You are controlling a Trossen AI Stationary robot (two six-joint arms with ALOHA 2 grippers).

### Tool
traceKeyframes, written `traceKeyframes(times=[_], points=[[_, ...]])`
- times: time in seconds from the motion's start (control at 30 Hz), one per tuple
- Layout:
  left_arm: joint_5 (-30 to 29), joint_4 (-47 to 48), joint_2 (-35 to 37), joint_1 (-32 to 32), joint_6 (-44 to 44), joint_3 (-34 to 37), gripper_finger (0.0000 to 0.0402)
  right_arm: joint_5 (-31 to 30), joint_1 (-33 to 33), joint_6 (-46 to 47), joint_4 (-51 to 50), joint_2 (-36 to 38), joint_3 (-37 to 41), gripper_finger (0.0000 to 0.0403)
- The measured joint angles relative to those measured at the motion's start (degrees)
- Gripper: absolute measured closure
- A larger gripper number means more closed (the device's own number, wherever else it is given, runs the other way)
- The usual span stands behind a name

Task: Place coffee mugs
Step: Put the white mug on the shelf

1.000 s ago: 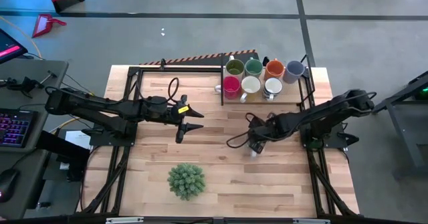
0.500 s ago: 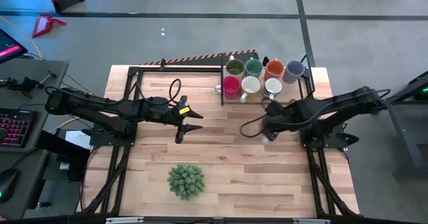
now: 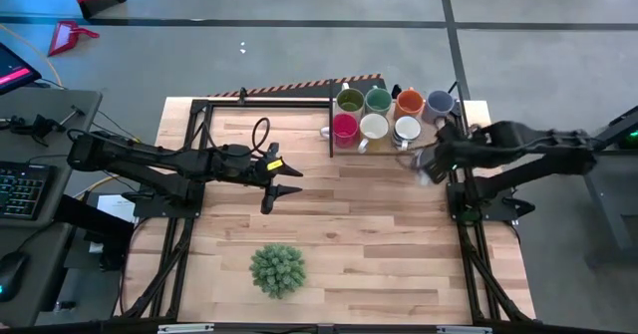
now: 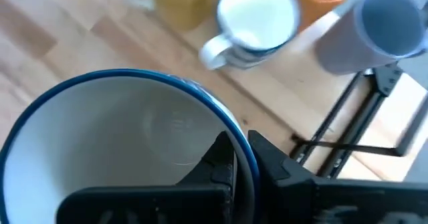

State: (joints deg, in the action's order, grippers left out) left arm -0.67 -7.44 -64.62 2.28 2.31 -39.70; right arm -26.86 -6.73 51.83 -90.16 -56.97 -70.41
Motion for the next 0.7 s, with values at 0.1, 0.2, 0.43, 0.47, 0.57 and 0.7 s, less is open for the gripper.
traceKeyframes(times=[0.1, 0.2, 0.43, 0.47, 0.57, 0.7], points=[[-0.02, -0.20, 0.00, 0.00, 0.02, -0.02, 0.0222, -0.54, 4.23, -2.60, -0.08, 2.93, 0.00, 0.0403], [-0.02, -0.24, 0.00, 0.00, 0.06, -0.02, 0.0222, -0.40, 9.12, -5.68, 0.15, 4.57, 0.00, 0.0403], [-0.02, -0.28, 0.00, 0.00, 0.59, -0.02, 0.0222, 2.11, 22.10, -9.89, 0.05, 6.00, 0.00, 0.0403], [-0.02, -0.28, 0.00, 0.00, 0.57, -0.02, 0.0222, 2.78, 23.80, -10.21, 0.05, 5.92, 0.00, 0.0403], [-0.02, -0.28, 0.00, 0.00, 0.55, -0.02, 0.0222, 4.20, 28.26, -10.75, 0.09, 5.09, 0.01, 0.0403], [-0.02, -0.26, 0.00, 0.00, 0.54, -0.02, 0.0222, 4.88, 33.34, -10.75, 0.12, 3.10, 0.00, 0.0403]])
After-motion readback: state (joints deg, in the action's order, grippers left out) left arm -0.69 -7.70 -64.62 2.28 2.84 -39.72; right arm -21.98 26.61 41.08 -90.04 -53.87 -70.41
